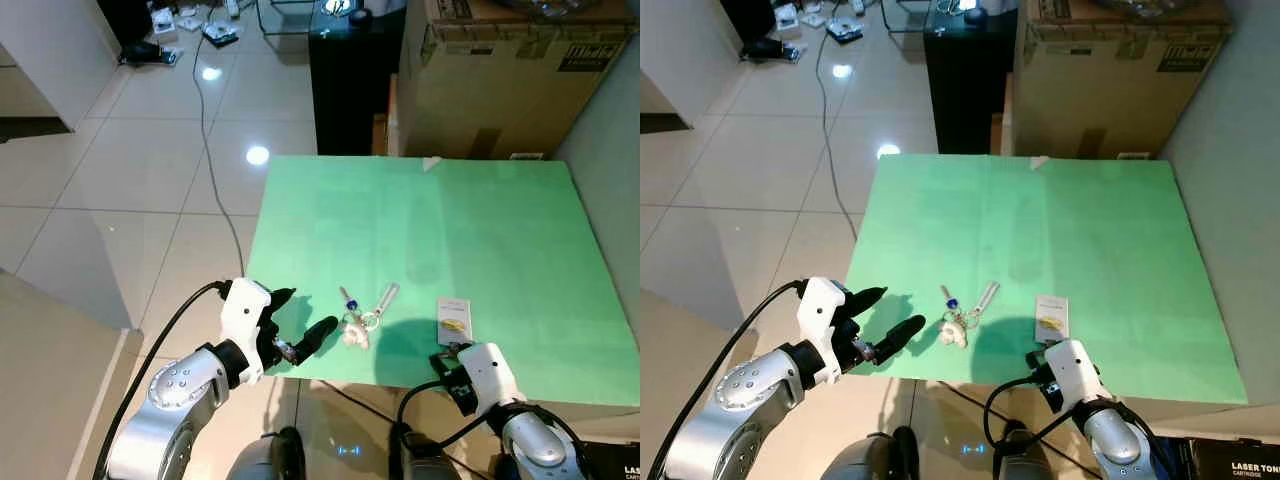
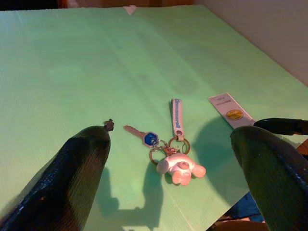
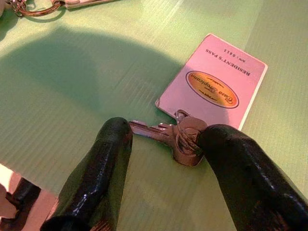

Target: Hang keys on a hook

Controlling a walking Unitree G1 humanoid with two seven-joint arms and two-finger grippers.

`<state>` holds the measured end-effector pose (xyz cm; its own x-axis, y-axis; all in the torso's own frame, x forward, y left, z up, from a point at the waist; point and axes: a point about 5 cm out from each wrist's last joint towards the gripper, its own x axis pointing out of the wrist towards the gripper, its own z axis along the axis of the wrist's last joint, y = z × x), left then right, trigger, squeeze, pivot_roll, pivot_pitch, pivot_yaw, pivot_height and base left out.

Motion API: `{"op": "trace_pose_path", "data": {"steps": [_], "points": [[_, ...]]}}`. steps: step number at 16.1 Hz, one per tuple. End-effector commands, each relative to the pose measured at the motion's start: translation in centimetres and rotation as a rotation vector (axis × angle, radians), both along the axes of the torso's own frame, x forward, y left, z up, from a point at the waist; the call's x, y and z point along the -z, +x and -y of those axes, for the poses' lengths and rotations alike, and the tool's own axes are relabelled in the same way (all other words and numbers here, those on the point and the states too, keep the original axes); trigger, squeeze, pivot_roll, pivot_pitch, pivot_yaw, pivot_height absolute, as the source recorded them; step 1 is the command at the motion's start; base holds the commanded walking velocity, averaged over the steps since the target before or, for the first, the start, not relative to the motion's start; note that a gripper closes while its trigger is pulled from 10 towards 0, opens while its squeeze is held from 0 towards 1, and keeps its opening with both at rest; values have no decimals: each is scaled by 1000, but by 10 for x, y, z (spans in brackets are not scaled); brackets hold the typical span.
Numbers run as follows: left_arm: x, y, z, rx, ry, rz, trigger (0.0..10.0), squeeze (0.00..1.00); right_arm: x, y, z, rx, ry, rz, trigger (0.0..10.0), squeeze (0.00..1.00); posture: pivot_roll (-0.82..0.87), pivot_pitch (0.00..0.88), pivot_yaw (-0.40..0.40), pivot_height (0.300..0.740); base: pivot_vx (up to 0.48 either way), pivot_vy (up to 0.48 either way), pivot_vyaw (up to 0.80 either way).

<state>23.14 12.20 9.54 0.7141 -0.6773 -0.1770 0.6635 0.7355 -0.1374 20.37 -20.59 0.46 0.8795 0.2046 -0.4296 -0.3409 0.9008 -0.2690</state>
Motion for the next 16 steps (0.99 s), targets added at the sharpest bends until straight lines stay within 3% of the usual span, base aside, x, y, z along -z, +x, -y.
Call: {"op": "trace_pose_path", "data": {"steps": [1,11,14,16], "points": [[0,-2,0,6,0,-8,10000,0,4,-4,1,14,-1,-12,0,0,-23,242,109,740,0,0,0],[1,1,3,5,-7,-13,10000,0,6,-6,-2,18,9,-13,0,8,-27,225,111,740,0,0,0],[1,5,4,4,-9,-6,10000,0,-17,10,-8,34,10,101,0,16,-35,195,111,740,0,0,0],[0,13,8,3,-19,8,10000,0,-46,27,-20,33,41,225,0,27,-52,155,108,740,0,0,0]]}}
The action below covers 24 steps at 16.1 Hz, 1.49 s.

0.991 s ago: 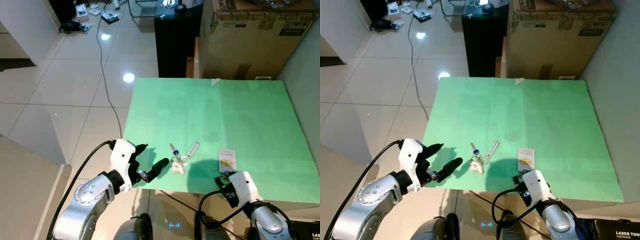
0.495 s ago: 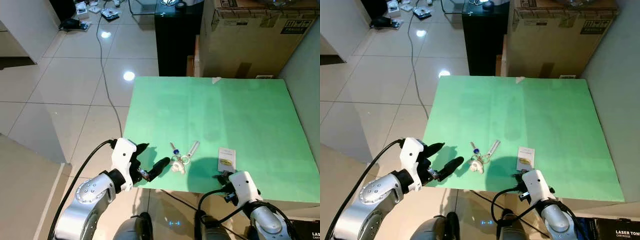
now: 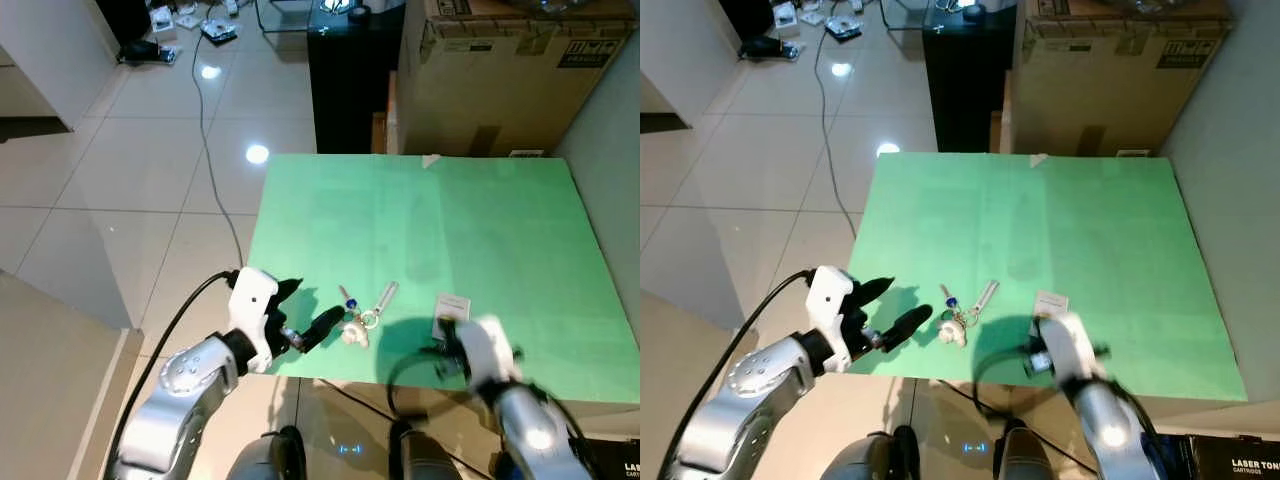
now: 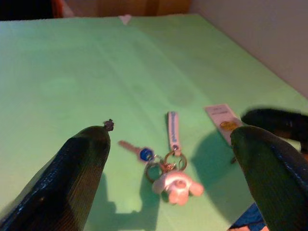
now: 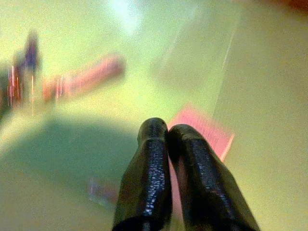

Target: Hang keys on a hook

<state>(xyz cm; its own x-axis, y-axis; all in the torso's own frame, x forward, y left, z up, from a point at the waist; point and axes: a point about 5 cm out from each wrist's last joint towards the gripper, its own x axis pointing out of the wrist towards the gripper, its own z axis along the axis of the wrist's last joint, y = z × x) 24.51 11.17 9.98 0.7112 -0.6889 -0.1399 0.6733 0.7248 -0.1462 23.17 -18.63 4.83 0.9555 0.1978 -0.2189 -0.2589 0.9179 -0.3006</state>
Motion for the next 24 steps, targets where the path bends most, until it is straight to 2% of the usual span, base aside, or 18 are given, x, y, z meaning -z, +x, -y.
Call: {"op": "trace_pose_path", "data": {"steps": [1,2,4,6,7,8,9,11,12,14,16,20,24], "points": [[4,1,-1,-8,9,-10,10000,0,-8,2,-4,7,10,27,0,27,-57,147,108,740,0,0,0],[4,2,0,-9,6,-7,10000,0,-13,4,-6,5,13,46,0,24,-59,144,108,740,0,0,0],[3,11,6,-11,-11,6,10000,0,-36,14,-14,-4,30,126,0,24,-75,111,107,740,0,0,0],[2,15,9,-15,-15,17,10000,0,-40,16,-14,-3,-1,123,0,0,-79,108,108,740,0,0,0],[3,16,8,-26,10,25,10000,0,-24,12,-11,-9,-55,35,6784,0,-78,112,113,740,0,0,0],[4,16,8,-22,26,30,10000,0,-20,10,-10,-20,-60,17,10000,0,-78,112,113,740,0,0,0],[6,16,5,-13,44,37,10000,0,-15,3,-7,-57,-74,-18,10000,1000,-78,120,114,740,0,0,0],[8,17,0,-11,57,36,10000,0,-7,-6,2,-118,-135,-72,10000,1000,-79,127,111,740,0,0,0],[9,15,-3,1,65,33,10000,0,-1,-12,12,-136,-188,-108,10000,1000,-81,132,105,740,0,0,0],[12,10,-7,13,75,25,10000,0,-1,-15,20,-100,-203,-119,10000,1000,-83,136,101,740,0,0,0],[14,9,-9,3,77,19,10000,0,-1,-17,21,-59,-183,-115,10000,1000,-80,141,99,740,0,0,0],[14,7,-9,-18,66,11,10000,0,24,-29,15,-16,-97,-195,10000,1000,-75,165,109,740,0,0,0],[12,2,-12,-25,64,6,10000,0,27,-20,13,-9,-86,-182,10000,1000,-55,200,123,740,0,0,0]]}}
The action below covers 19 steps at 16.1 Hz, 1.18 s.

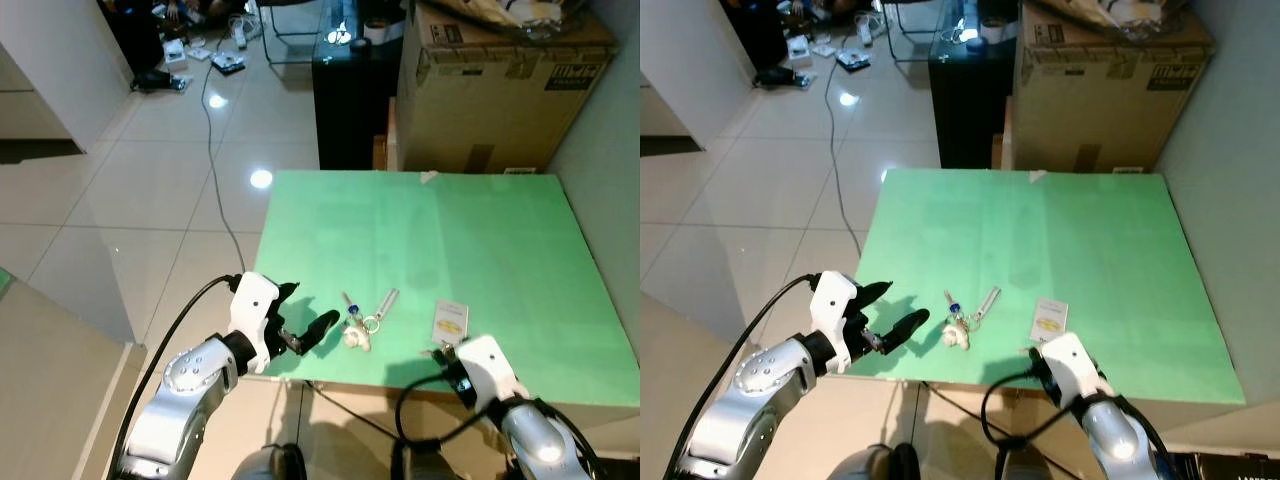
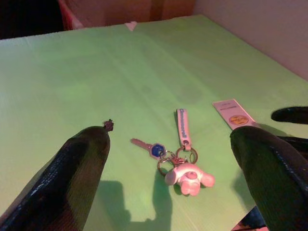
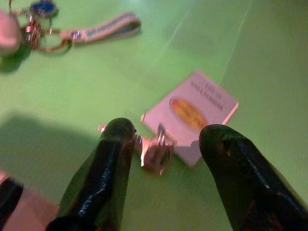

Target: Hang keys on a hook

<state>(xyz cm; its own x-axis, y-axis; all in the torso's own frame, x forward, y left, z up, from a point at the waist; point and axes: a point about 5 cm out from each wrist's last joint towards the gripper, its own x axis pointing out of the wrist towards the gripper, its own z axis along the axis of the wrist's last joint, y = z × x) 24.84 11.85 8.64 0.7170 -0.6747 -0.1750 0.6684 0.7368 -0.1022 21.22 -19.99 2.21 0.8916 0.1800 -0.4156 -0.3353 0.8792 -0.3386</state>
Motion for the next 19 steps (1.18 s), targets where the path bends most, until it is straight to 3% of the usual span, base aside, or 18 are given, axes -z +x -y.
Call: {"op": "trace_pose_path", "data": {"steps": [1,8,9,13,16,19], "points": [[-1,-3,-6,-17,10,-3,10000,0,0,3,1,28,23,17,10000,1000,-54,204,123,740,0,0,0],[-2,-6,-5,-24,8,-10,10000,0,5,15,-10,43,41,6,10000,1000,-47,226,121,740,0,0,0],[-2,-8,-5,-14,13,-13,10000,0,9,16,-16,37,56,-12,10000,0,-45,235,124,740,0,0,0],[-1,-13,-6,3,22,-22,10000,0,12,15,-21,36,90,-29,10000,0,-39,236,124,740,0,0,0],[5,-29,-14,183,120,-26,10000,0,17,12,-20,60,108,-53,10000,0,-35,227,126,740,0,0,0],[6,-25,-21,174,148,-19,10000,0,20,9,-25,73,135,-72,10000,0,-34,218,130,740,0,0,0]]}}
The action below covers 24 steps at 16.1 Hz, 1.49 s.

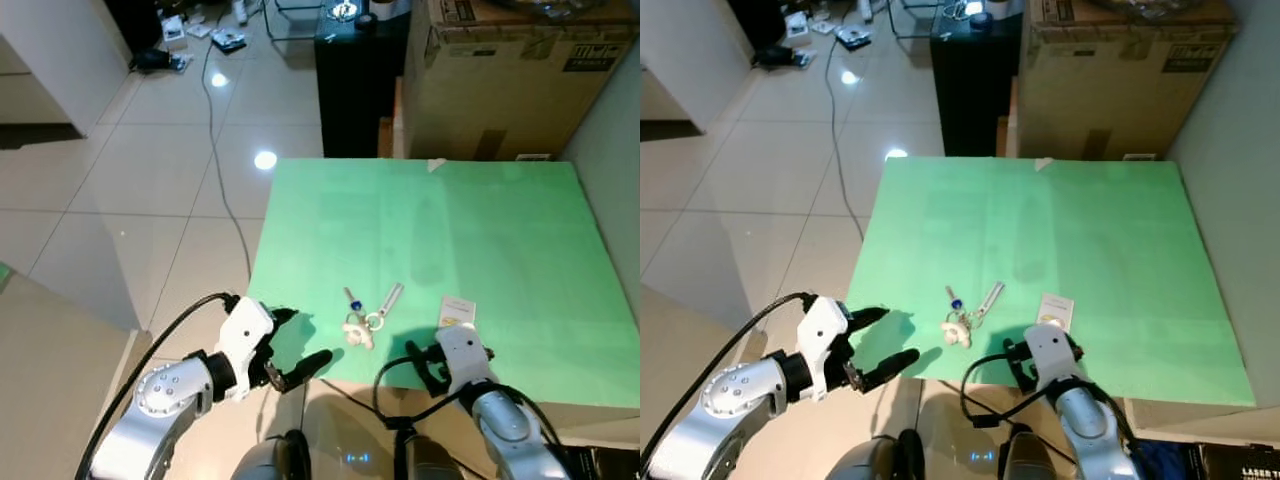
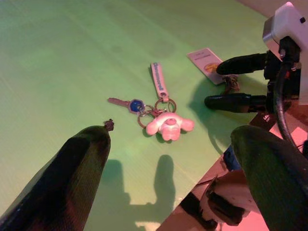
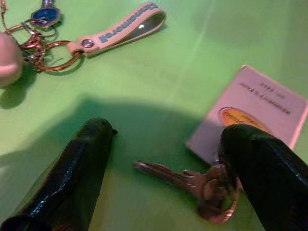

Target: Hang keys on a hook

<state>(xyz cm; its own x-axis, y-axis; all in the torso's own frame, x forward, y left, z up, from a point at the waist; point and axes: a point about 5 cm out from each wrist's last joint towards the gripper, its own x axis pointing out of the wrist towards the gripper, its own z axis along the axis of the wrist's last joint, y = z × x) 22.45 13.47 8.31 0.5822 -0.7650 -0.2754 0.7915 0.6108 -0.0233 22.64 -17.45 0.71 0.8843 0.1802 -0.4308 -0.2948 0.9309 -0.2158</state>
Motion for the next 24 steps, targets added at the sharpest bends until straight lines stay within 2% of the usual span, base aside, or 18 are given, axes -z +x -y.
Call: {"op": "trace_pose_path", "data": {"steps": [1,4,6,11,12,14,17,19,22,24], "points": [[2,-1,-4,-7,19,-5,10000,0,6,-6,-1,17,23,-40,10000,0,-32,213,131,740,0,0,0],[2,-7,-2,29,5,-19,10000,0,10,-8,-3,35,34,-57,10000,0,-31,202,132,740,0,0,0],[5,-14,-6,79,35,-27,10000,0,12,-11,-2,57,36,-75,10000,0,-30,200,133,740,0,0,0],[4,-10,-6,62,29,-24,10000,0,16,-19,-3,50,12,-101,10000,0,-35,207,130,740,0,0,0],[4,-11,-5,60,26,-23,10000,0,13,-19,-1,52,-23,-80,10000,0,-35,208,129,740,0,0,0],[4,-10,-6,46,23,-15,10000,0,-4,-18,4,68,-135,26,10000,0,-36,210,124,740,0,0,0],[5,-10,-2,38,16,-14,10000,0,-19,-19,8,121,-205,139,10000,0,-46,215,124,740,0,0,0],[5,-9,-1,38,11,-12,10000,0,-20,-23,9,145,-195,143,10000,0,-48,217,124,740,0,0,0],[5,-9,0,37,9,-12,10000,0,-10,-36,-3,148,-118,69,10000,0,-51,221,128,740,0,0,0],[5,-8,1,38,6,-12,10000,0,-2,-37,-7,149,-71,25,10000,0,-49,225,130,740,0,0,0]]}}
